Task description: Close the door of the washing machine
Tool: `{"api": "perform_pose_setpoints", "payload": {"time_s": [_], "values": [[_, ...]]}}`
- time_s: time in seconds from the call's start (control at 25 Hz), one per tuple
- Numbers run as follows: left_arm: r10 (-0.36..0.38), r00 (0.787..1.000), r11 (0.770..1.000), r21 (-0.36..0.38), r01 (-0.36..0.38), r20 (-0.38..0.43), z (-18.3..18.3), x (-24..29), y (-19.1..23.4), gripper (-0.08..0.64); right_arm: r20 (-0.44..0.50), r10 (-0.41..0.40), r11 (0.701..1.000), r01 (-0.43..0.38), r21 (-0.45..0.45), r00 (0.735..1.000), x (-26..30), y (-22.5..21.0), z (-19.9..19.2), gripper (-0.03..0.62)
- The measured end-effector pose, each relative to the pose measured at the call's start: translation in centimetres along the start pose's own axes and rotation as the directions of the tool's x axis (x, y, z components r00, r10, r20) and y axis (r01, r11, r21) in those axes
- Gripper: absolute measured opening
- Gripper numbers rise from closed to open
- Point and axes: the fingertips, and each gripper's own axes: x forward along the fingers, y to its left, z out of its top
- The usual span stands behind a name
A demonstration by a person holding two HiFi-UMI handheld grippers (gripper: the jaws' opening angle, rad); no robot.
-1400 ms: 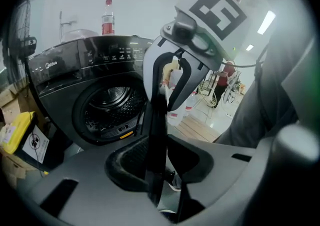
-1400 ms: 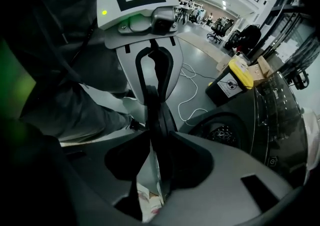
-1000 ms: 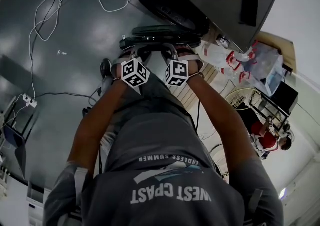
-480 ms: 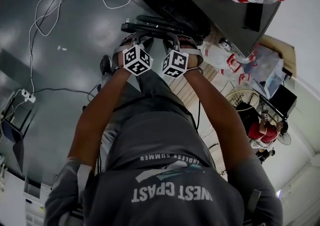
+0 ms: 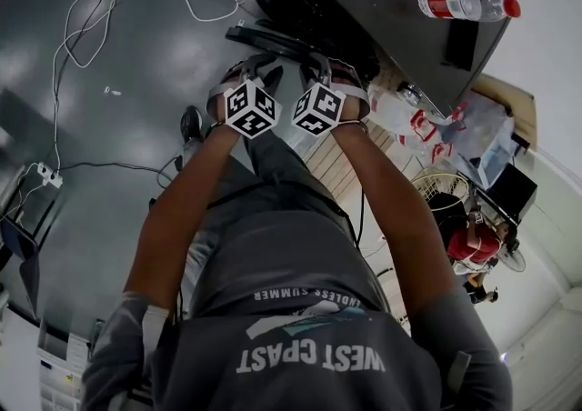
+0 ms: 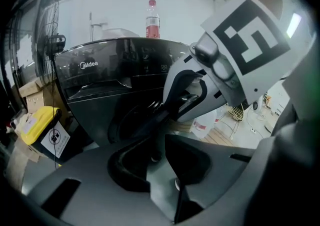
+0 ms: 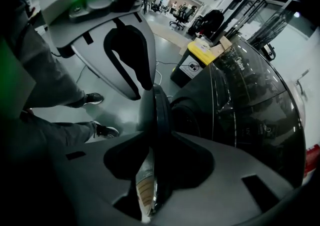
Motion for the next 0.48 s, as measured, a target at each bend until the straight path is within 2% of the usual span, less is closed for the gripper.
{"api": "perform_pose_setpoints", "payload": {"time_s": [0.48], "values": [[0.036, 0.999, 0.998, -0.042, -0.036, 0.0, -1.1, -1.3, 2.0, 0.095, -0.046, -0.05, 0.997, 0.052, 0.048, 0.998, 1.4, -3.2, -0.6, 0.156]]}}
